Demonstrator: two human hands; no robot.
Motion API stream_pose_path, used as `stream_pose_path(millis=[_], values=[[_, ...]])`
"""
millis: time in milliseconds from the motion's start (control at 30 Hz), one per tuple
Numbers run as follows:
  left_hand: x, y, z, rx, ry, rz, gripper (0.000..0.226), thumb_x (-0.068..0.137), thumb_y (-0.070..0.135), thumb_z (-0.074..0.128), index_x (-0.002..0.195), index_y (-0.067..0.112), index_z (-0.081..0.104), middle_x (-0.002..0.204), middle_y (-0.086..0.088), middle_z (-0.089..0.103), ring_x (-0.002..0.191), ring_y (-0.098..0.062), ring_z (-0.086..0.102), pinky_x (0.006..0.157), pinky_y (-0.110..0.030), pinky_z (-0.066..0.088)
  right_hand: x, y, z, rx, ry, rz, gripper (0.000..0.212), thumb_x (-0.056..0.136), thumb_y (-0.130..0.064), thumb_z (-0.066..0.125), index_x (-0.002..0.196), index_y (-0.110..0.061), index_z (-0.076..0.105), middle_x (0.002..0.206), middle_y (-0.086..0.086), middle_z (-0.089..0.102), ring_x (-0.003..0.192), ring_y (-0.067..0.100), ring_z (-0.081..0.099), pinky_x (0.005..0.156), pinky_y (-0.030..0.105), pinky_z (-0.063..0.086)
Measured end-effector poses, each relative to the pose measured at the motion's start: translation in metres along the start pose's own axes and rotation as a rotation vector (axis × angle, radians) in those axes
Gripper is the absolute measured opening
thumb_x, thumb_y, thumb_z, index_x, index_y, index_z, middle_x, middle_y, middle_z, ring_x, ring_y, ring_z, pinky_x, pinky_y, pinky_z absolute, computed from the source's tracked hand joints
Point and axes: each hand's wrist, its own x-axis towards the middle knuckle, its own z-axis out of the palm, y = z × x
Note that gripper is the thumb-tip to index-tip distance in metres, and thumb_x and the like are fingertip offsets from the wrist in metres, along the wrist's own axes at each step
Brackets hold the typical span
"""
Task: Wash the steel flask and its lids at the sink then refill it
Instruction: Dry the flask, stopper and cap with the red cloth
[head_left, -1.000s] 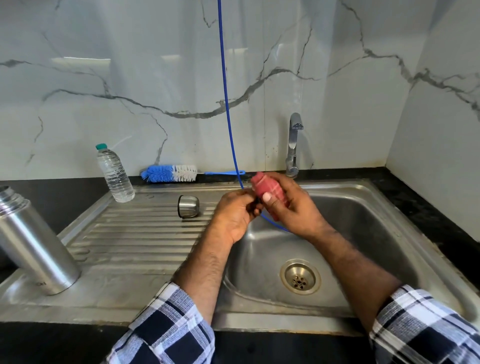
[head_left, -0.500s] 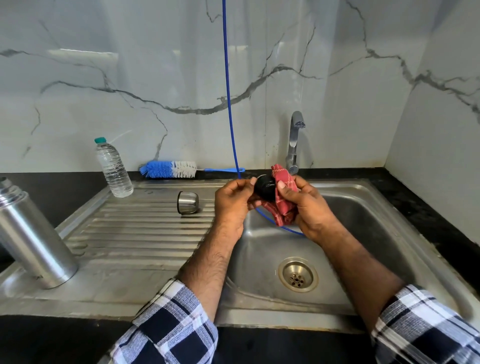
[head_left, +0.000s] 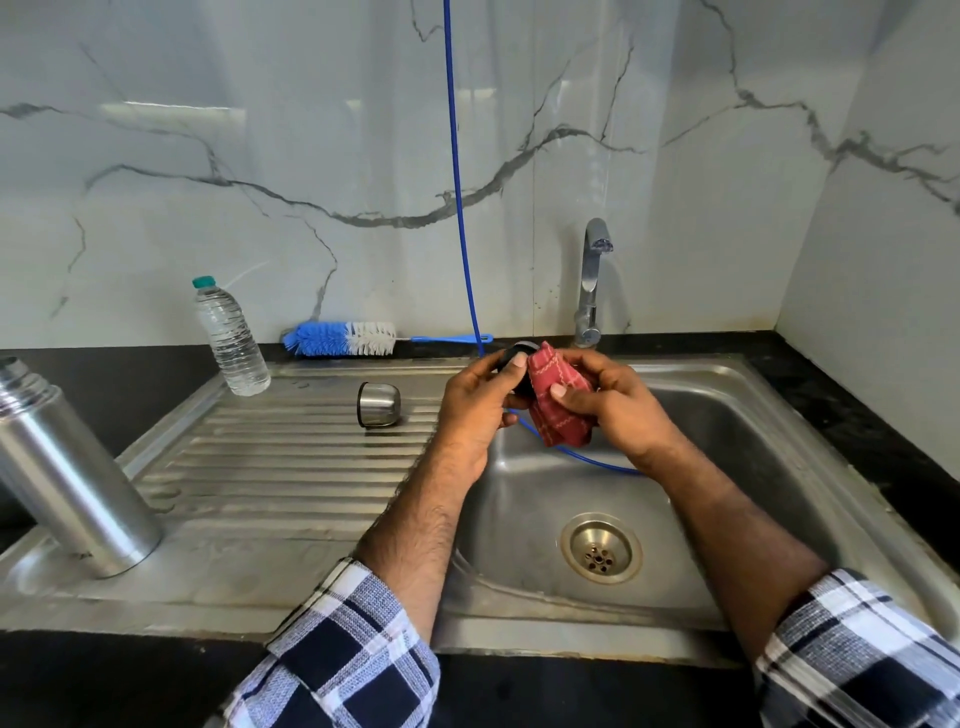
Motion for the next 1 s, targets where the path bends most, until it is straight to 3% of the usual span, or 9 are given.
stream_pose_path(millis=[100,167,300,433,500,600,733,833,1000], values=[[0.004,0.0,-0.003,0.055,0.044,0.037,0.033,0.093,0.033,0.081,0.119,0.018,0.068,0.111,-0.008,0.079,0.091,-0.022,0.078,0.072,-0.037,0.058,-0.002,-0.005,-0.004,-0.084,0.074,0.013,0.051,0.079,-0.02,0.087,0.124,-0.026,0.063,0.109,0.006,0.078,0.097,0.024,0.077,0.081,0.041,0.065],[0.005,0.001,-0.005,0.097,0.012,0.098,0.027,0.092,0.021,0.083,0.114,0.018,0.068,0.113,-0.01,0.075,0.095,-0.021,0.079,0.078,-0.043,0.066,-0.003,-0.007,-0.005,-0.257,0.22,-0.098,0.039,0.088,-0.022,0.086,0.119,-0.026,0.062,0.103,-0.002,0.077,0.088,0.01,0.076,0.075,0.03,0.063],[0.006,-0.001,-0.004,0.11,-0.044,0.164,0.037,0.089,0.007,0.085,0.122,0.012,0.07,0.117,-0.018,0.066,0.102,-0.032,0.078,0.081,-0.042,0.067,-0.003,-0.008,-0.007,-0.571,0.327,-0.357,0.034,0.089,-0.031,0.085,0.12,-0.025,0.073,0.11,-0.005,0.067,0.094,0.001,0.065,0.082,0.018,0.053],[0.007,-0.005,-0.004,0.024,0.003,0.108,0.024,0.096,0.01,0.078,0.118,0.003,0.073,0.116,-0.023,0.074,0.104,-0.035,0.078,0.084,-0.04,0.066,-0.004,-0.009,0.003,-0.69,0.218,-0.415,0.034,0.089,-0.029,0.083,0.121,-0.023,0.073,0.111,-0.004,0.068,0.097,0.011,0.067,0.087,0.031,0.059],[0.008,-0.005,-0.008,-0.004,-0.018,0.091,0.024,0.097,0.01,0.077,0.119,0.002,0.073,0.117,-0.025,0.074,0.105,-0.035,0.078,0.086,-0.041,0.066,-0.005,-0.011,0.009,-0.73,0.218,-0.407,0.033,0.091,-0.031,0.079,0.123,-0.026,0.071,0.11,-0.005,0.071,0.096,0.014,0.069,0.086,0.04,0.061],[0.011,-0.006,-0.007,0.129,-0.075,0.172,0.034,0.092,0.004,0.08,0.125,0.007,0.073,0.119,-0.019,0.074,0.104,-0.031,0.078,0.09,-0.043,0.065,-0.007,-0.017,0.012,-0.676,0.271,-0.384,0.029,0.098,-0.036,0.072,0.126,-0.028,0.069,0.105,-0.011,0.072,0.093,0.012,0.071,0.082,0.035,0.062],[0.008,-0.007,-0.003,0.443,-0.113,0.424,0.051,0.078,0.014,0.089,0.126,0.025,0.074,0.12,0.001,0.076,0.107,-0.02,0.075,0.095,-0.04,0.063,-0.005,-0.02,0.009,-0.597,0.342,-0.265,0.025,0.101,-0.045,0.067,0.12,-0.032,0.077,0.091,-0.013,0.077,0.083,0.001,0.073,0.077,0.03,0.062],[0.003,-0.006,-0.003,0.527,-0.179,0.573,0.054,0.08,-0.001,0.087,0.128,0.022,0.074,0.125,0.002,0.069,0.112,-0.013,0.07,0.096,-0.034,0.063,-0.004,-0.022,0.003,-0.558,0.35,-0.156,0.028,0.104,-0.047,0.063,0.119,-0.03,0.079,0.09,-0.011,0.078,0.082,0.0,0.072,0.078,0.027,0.061],[0.01,-0.009,-0.005,0.559,-0.012,0.441,0.051,0.083,0.013,0.089,0.127,0.031,0.072,0.124,0.01,0.071,0.112,-0.009,0.07,0.099,-0.037,0.06,-0.01,-0.021,0.009,-0.629,0.254,-0.16,0.034,0.106,-0.047,0.058,0.129,-0.027,0.074,0.094,-0.01,0.075,0.086,0.005,0.072,0.079,0.027,0.059]])
